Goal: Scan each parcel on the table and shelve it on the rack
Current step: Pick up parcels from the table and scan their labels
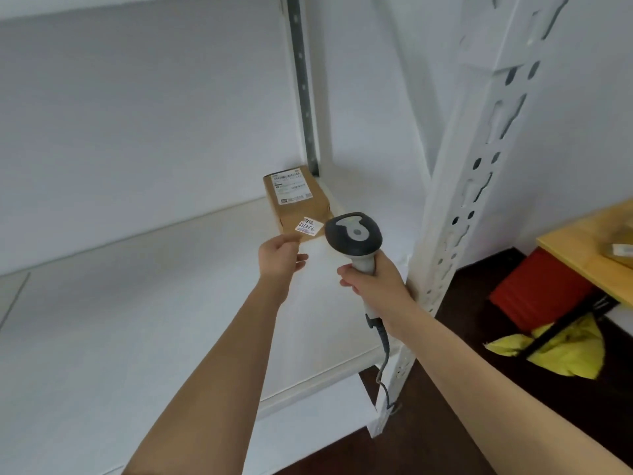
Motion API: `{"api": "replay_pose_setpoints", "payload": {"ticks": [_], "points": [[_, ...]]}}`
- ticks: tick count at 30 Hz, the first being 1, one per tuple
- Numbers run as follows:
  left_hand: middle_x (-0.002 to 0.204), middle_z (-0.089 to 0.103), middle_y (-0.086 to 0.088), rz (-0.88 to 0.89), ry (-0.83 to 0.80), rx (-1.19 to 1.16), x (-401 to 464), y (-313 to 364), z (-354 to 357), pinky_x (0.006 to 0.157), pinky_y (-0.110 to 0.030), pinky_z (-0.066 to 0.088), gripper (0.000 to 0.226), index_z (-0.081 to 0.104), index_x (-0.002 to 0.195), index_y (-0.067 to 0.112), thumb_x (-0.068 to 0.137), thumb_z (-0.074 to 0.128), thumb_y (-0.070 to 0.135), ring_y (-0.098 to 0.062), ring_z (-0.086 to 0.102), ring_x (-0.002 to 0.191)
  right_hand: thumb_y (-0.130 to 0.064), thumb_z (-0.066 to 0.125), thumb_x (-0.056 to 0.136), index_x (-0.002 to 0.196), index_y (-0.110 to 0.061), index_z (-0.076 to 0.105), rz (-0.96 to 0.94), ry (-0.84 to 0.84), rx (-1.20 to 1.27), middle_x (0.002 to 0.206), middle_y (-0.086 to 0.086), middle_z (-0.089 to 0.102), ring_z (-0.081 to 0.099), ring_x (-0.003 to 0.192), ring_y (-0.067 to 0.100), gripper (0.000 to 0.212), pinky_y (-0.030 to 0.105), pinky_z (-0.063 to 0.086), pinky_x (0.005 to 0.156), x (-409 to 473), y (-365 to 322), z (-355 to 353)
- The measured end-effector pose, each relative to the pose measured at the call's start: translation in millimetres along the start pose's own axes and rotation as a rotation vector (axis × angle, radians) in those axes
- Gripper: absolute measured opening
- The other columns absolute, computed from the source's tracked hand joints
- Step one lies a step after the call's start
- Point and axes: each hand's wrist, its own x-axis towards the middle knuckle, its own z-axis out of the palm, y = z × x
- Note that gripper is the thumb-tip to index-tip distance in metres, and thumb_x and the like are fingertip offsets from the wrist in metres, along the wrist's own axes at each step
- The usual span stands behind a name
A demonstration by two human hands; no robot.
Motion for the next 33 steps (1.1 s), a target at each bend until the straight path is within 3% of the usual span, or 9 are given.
{"api": "replay_pose_setpoints", "payload": {"ticks": [3, 6, 10, 15, 18, 22, 24, 28, 33], "points": [[0.087, 0.067, -0.013, 0.067, 0.172, -0.034, -11, -7, 8, 0.058, -0.023, 0.051, 0.04, 0.068, 0.079, 0.004, 0.087, 0.033, -0.013, -0.021, 0.058, 0.066, -0.011, 0.064, 0.092, 0.108, -0.025, 0.053, -0.032, -0.046, -0.039, 0.097, 0.001, 0.066, 0.063, 0.079, 0.01, 0.024, 0.006, 0.046, 0.055, -11, -6, 0], [0.062, 0.05, -0.011, 0.095, 0.253, -0.023, -28, -12, 16, 0.049, -0.022, 0.038, 0.039, 0.057, 0.062, 0.004, 0.082, 0.03, -0.014, -0.019, 0.044, 0.057, -0.013, 0.066, 0.092, 0.102, -0.028, 0.053, -0.071, -0.05, -0.117, 0.087, -0.006, 0.066, 0.064, 0.074, 0.008, 0.022, 0.005, 0.046, 0.053, -27, -5, -2], [0.057, 0.038, -0.005, 0.235, 0.309, -0.124, -63, -13, 28, 0.049, -0.022, 0.032, 0.034, 0.048, 0.059, 0.005, 0.08, 0.031, -0.015, -0.015, 0.034, 0.055, -0.018, 0.068, 0.091, 0.1, -0.024, 0.058, -0.12, -0.119, -0.185, 0.07, -0.012, 0.066, 0.064, 0.064, 0.003, 0.015, 0.01, 0.051, 0.06, -55, -6, -23], [0.058, 0.047, 0.001, 0.564, 0.214, -0.326, -105, -5, 61, 0.053, -0.029, 0.04, 0.031, 0.051, 0.055, 0.018, 0.074, 0.039, -0.003, -0.023, 0.044, 0.062, -0.01, 0.068, 0.09, 0.095, -0.02, 0.065, -0.234, -0.225, -0.136, 0.06, -0.006, 0.061, 0.059, 0.061, 0.007, 0.011, 0.025, 0.054, 0.068, -99, -12, -80], [0.052, 0.045, 0.017, 0.8, 0.144, -0.351, -140, 15, 105, 0.053, -0.023, 0.034, 0.033, 0.046, 0.055, 0.019, 0.066, 0.034, -0.009, -0.008, 0.041, 0.056, -0.002, 0.066, 0.091, 0.106, -0.014, 0.064, -0.285, -0.219, -0.035, 0.062, -0.005, 0.061, 0.055, 0.06, 0.011, 0.02, 0.03, 0.051, 0.065, -127, -9, -133], [0.055, 0.04, 0.004, 1.097, 0.149, -0.315, -197, 22, 171, 0.058, -0.019, 0.03, 0.031, 0.049, 0.057, 0.012, 0.06, 0.03, -0.013, 0.001, 0.039, 0.058, -0.002, 0.066, 0.09, 0.087, -0.015, 0.066, -0.277, -0.005, 0.067, 0.058, 0.001, 0.056, 0.051, 0.056, 0.016, 0.013, 0.034, 0.046, 0.065, -163, 3, -216], [0.054, 0.041, -0.003, 1.248, 0.035, -0.163, -227, 8, 212, 0.058, -0.016, 0.028, 0.024, 0.048, 0.053, 0.007, 0.059, 0.03, -0.009, 0.004, 0.039, 0.059, -0.002, 0.064, 0.092, 0.092, 0.0, 0.063, -0.253, 0.13, 0.089, 0.058, 0.005, 0.053, 0.05, 0.055, 0.016, 0.002, 0.029, 0.046, 0.063, -182, 13, -262], [0.054, 0.045, 0.0, 1.133, -0.161, -0.101, -264, -6, 279, 0.054, -0.013, 0.029, 0.022, 0.05, 0.051, 0.002, 0.059, 0.033, -0.011, 0.003, 0.042, 0.054, -0.003, 0.063, 0.093, 0.077, -0.004, 0.057, -0.195, 0.313, 0.03, 0.059, 0.006, 0.052, 0.051, 0.053, 0.01, 0.017, 0.02, 0.047, 0.058, -209, 32, -318], [0.05, 0.043, 0.011, 0.978, -0.402, -0.083, -327, -34, 394, 0.051, -0.011, 0.03, 0.025, 0.051, 0.051, 0.006, 0.062, 0.036, -0.012, 0.001, 0.047, 0.052, -0.008, 0.064, 0.094, 0.086, -0.007, 0.057, -0.079, 0.578, 0.072, 0.062, 0.002, 0.053, 0.052, 0.057, 0.012, 0.01, 0.026, 0.047, 0.061, -253, 65, -427]]}}
